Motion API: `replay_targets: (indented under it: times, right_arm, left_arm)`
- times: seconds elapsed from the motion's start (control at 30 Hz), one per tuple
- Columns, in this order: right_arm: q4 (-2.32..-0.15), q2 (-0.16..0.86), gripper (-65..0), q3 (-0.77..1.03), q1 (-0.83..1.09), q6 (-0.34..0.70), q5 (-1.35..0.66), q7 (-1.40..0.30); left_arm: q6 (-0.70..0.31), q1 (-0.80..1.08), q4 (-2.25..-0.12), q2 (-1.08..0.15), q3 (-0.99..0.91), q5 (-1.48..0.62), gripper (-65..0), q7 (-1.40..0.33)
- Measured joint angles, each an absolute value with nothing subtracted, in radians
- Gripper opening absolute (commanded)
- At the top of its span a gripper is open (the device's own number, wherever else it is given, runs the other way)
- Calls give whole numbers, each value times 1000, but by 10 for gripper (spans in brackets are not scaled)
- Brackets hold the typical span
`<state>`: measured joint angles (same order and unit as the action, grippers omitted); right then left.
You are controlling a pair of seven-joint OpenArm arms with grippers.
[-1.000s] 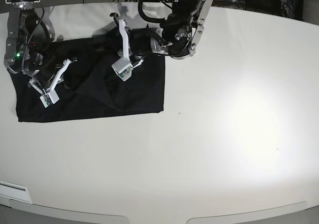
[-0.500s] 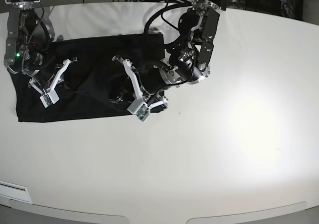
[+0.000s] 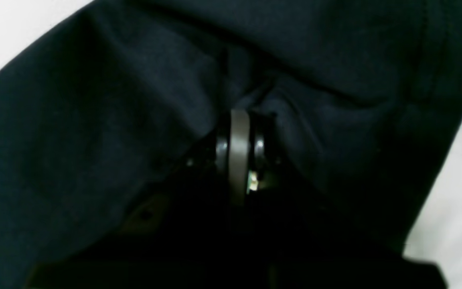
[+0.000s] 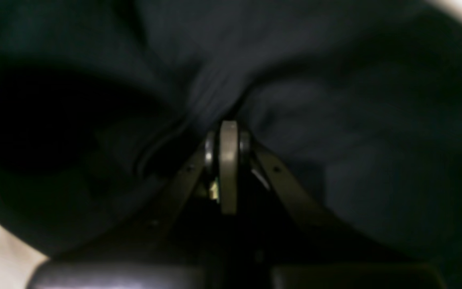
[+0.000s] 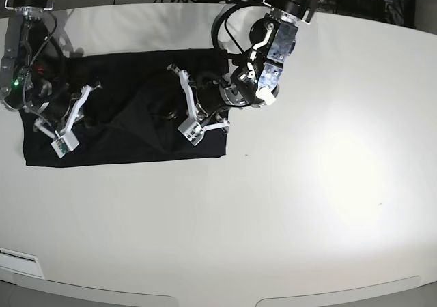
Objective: Fold the T-shirt properly
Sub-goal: 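Regrasp the folded edge with the left gripper while the right gripper holds, then fold the bundle over with the left gripper toward the right gripper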
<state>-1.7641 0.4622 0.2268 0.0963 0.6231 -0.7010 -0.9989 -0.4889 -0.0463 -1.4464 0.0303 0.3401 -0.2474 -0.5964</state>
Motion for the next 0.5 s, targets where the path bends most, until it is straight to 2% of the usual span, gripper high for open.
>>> replay_targets:
  times: [0.1, 0.17, 0.23, 0.37, 0.5]
  right_arm:
    - [-1851, 471, -374, 328, 33, 536, -718, -986]
    - [-1860, 488, -313, 395, 18, 471, -719, -995]
    - [-1837, 496, -308, 456, 27, 416, -683, -1007]
    - [-1683, 510, -308, 500, 57, 411, -714, -1006]
    - [-1429, 512, -307, 496, 46, 513, -782, -1003]
  left_arm:
    - [-494, -50, -1454, -16, 340, -281, -650, -604]
    - [-498, -56, -1456, -48, 340, -315, -650, -612]
    - [-507, -59, -1458, -88, 340, -370, -650, -612]
    - [-543, -56, -1467, -146, 338, -448, -650, -635]
    - [-547, -56, -1510, -180, 334, -459, -650, -680]
